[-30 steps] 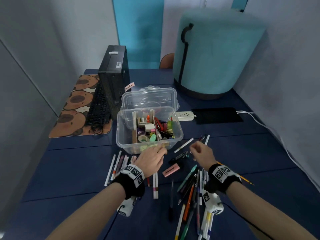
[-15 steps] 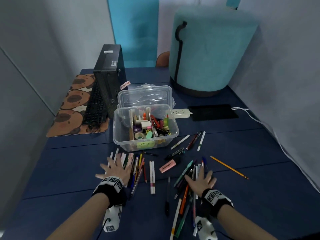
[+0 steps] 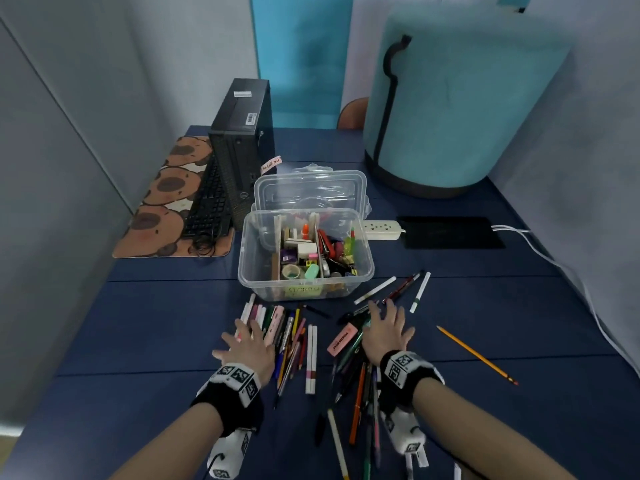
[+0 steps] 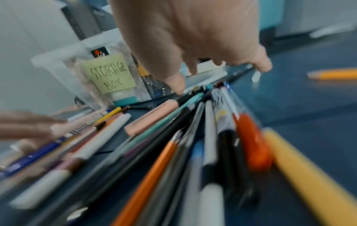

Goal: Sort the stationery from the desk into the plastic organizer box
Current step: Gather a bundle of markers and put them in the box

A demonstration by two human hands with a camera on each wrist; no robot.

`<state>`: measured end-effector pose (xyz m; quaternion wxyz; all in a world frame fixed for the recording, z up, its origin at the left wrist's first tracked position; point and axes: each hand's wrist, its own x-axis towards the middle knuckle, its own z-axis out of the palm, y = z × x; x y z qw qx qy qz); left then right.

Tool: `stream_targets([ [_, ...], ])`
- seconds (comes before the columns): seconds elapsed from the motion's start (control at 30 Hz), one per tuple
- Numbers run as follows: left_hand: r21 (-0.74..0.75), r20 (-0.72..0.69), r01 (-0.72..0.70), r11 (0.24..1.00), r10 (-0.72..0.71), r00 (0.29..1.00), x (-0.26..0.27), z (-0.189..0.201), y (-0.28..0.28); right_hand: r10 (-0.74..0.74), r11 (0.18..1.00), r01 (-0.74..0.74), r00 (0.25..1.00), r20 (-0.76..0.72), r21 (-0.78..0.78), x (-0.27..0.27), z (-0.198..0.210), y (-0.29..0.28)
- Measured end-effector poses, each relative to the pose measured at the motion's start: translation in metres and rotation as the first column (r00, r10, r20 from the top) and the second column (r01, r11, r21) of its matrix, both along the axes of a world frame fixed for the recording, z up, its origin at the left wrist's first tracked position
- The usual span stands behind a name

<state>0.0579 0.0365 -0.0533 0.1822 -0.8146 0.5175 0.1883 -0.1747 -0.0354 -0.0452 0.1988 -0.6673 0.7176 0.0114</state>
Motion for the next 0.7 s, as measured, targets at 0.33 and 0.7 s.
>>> stream_targets([
  [0.33, -0.438, -0.067, 0.658, 0.612, -0.753, 0.655, -0.065, 0.075, -0.041, 0.381, 0.924, -0.38, 0.906, -0.186, 0.044, 0.006, -0.004, -0.061],
  [0.7, -0.685, -0.011, 0.529, 0.5, -0.734, 0.679, -0.064, 0.065, -0.067, 0.502, 0.837, -0.536, 0.833, -0.232, -0.112, -0.017, -0.007, -0.073],
])
